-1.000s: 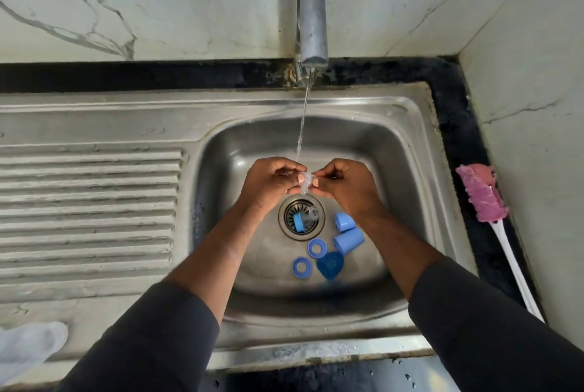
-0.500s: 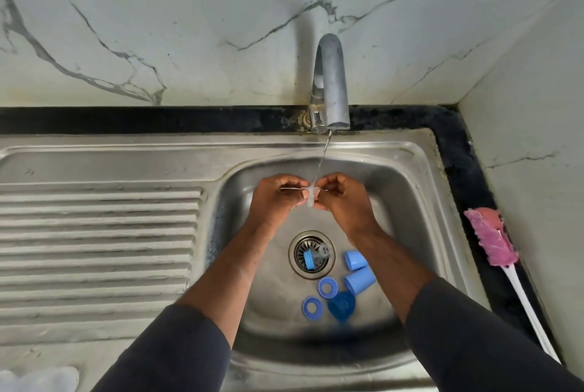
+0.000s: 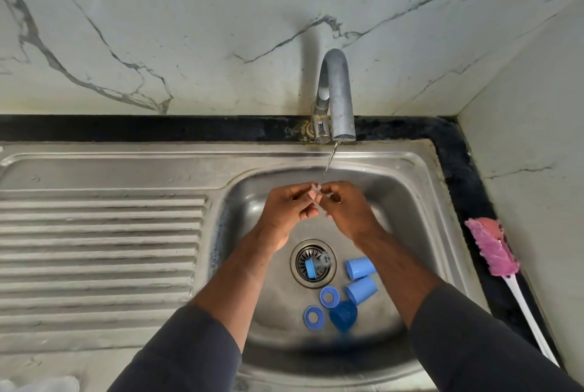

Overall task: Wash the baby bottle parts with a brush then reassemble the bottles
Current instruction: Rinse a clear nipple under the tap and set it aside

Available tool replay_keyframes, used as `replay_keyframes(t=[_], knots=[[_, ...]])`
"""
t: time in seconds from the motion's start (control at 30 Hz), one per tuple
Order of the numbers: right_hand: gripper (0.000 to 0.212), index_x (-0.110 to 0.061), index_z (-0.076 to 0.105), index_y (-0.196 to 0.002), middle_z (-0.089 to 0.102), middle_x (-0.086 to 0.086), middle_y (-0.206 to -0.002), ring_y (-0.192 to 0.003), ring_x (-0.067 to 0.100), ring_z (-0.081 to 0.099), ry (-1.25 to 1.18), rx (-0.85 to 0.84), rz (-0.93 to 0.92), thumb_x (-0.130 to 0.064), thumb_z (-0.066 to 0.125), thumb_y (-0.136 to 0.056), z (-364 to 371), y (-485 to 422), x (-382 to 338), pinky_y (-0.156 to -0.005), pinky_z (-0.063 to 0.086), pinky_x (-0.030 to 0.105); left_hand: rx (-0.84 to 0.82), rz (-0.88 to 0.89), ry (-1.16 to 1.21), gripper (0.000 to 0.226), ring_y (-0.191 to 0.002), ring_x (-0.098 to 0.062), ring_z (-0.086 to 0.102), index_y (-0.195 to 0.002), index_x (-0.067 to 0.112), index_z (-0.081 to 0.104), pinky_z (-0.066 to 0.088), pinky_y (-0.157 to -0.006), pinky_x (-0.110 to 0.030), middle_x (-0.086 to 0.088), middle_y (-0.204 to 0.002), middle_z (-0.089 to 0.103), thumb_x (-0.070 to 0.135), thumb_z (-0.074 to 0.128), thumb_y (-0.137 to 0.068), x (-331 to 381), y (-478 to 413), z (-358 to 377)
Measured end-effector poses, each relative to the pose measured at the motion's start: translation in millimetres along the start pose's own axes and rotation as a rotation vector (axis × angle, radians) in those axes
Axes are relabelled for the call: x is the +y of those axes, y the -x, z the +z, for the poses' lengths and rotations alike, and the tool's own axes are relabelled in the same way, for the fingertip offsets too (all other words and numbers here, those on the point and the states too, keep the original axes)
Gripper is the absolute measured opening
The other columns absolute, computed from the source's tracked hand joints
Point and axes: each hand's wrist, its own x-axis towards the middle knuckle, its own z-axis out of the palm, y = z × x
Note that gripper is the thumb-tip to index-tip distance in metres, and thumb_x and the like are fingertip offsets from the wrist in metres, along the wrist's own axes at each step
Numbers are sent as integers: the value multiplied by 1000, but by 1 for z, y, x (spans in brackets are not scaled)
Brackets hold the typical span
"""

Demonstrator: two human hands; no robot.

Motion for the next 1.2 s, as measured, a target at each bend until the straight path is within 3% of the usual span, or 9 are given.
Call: replay_keyframes(t=[0.1, 0.2, 0.37, 0.47, 0.63, 0.8, 0.9, 1.03, 1.2], knots=[[5, -16, 74, -90, 72, -6, -86, -74, 2, 64, 1, -110, 66, -12, 72, -91, -10, -3, -4, -73, 48, 27, -65, -42, 20, 28, -81, -14, 70, -120, 5, 66, 59, -74, -23, -8, -88, 73, -7, 56, -96, 2, -1, 1], [18, -13, 75, -107, 56, -16, -130, -100, 9, 64, -276, -129, 246, -8, 69, -91, -13, 0, -1, -89, 53, 41, -65, -64, 68, 25, -76, -12, 73, -113, 4, 68, 59, -71, -22, -3, -82, 77, -8, 52, -97, 5, -3, 1], [24, -34, 74, -111, 19, -10, -165, -136, 13, 48, -252, -161, 193, -20, 70, -93, -9, 7, 0, -97, 52, 39, 56, 28, -110, 14, -54, -12, 57, -93, 1, 74, 52, -56, -24, -4, -63, 67, 8, 63, -97, 6, -2, -2], [19, -36, 76, -103, 23, -8, -164, -141, 13, 43, -220, -164, 194, -24, 75, -88, -12, 4, -2, -94, 52, 37, 68, 23, -106, 22, -48, -9, 55, -89, 2, 73, 47, -48, -21, -3, -60, 67, 12, 57, -101, 4, 6, 2], [15, -21, 80, -101, 41, -7, -155, -139, 0, 41, -65, -97, 15, -24, 78, -86, -17, 1, 4, -114, 35, 28, 40, -161, 86, 27, -48, -6, 51, -89, 6, 73, 38, -43, -15, -3, -63, 65, 22, 56, -102, 4, 8, 6], [14, -10, 78, -96, 78, 3, -90, -88, 19, 74, -75, 39, 1, -19, 68, -95, -5, 1, 2, -89, 58, 42, 15, -211, -1, 25, -57, -10, 61, -96, 7, 71, 49, -51, -19, -10, -79, 70, 24, 55, -103, 7, 1, 2], [23, 3, 68, -102, 74, 19, -98, -93, 32, 73, -200, 4, 235, -15, 53, -103, 7, -3, 0, -85, 60, 45, 74, -135, -201, 8, -74, -15, 64, -104, 15, 67, 54, -59, -24, -9, -94, 68, 16, 64, -97, 8, -1, -3], [18, 0, 57, -108, 72, 24, -98, -85, 36, 75, -368, -39, 357, -17, 58, -101, 6, -1, -10, -71, 63, 42, -48, 2, -289, 26, -89, -25, 73, -112, 12, 69, 61, -72, -30, -15, -108, 71, -4, 63, -93, 16, -4, -8], [18, 4, 63, -104, 73, 22, -99, -90, 34, 75, -569, -3, 379, -8, 69, -93, 0, -1, -18, -85, 61, 46, -54, 25, -211, 17, -90, -22, 74, -100, 14, 71, 62, -76, -31, -12, -104, 72, 0, 69, -90, 28, 1, -6]])
